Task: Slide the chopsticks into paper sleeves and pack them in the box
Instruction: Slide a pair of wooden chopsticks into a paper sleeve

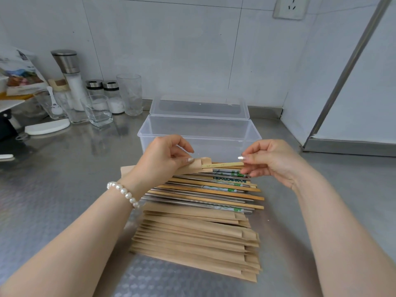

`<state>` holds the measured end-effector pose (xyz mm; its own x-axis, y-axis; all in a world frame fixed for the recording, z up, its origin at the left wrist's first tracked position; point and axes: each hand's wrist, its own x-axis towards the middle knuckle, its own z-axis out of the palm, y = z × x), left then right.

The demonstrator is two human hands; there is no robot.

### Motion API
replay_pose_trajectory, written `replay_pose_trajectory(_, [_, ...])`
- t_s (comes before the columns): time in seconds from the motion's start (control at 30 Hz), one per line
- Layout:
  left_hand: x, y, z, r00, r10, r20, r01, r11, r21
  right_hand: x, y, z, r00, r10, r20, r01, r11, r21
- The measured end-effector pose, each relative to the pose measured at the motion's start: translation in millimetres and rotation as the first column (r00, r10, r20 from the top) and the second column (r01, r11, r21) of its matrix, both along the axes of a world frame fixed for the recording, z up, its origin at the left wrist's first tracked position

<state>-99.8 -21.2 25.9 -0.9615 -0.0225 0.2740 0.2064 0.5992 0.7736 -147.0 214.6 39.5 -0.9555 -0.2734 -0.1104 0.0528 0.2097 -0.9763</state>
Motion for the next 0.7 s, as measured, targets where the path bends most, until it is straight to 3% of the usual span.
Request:
replay_pose_trajectory(0.07, [-0.5,-0.5,0.3,1.000,0.010,-0.014,-0.011,1.000,-0.015,-2.3,7.5,3.0,1.000,-0.024,-0.013,0.024,1.000,0.012])
replay_pose_trajectory(0.13, [-1.7,-2.2,-0.8,0.999,0.032,-0.023,-0.033,0.999,-0.029,-3.9,15.4,3.4,0.998,0.018,-0.063,-0.006,0.981,0.192])
replay_pose_trajectory(0.23, [-3.7,-3.9,-4.8,0.999,0.042,-0.019,-0.043,0.998,-0.050,-3.3,16.9,-1.5,0.982,0.188,-0.003,-0.156,0.826,0.541])
replay_pose_trajectory(0.3, [-4.3,-2.6,-6.9,1.000,0.030,-0.009,-0.031,0.997,-0.065,-3.6,13.7,-5.7,0.974,0.217,0.059,-0.204,0.738,0.643])
replay_pose_trajectory(0.7, [-8.3,0.9,-16.7,1.000,-0.006,0.030,0.010,0.993,-0.120,-5.6,7.3,-12.8,0.989,0.145,-0.010,-0.100,0.733,0.673])
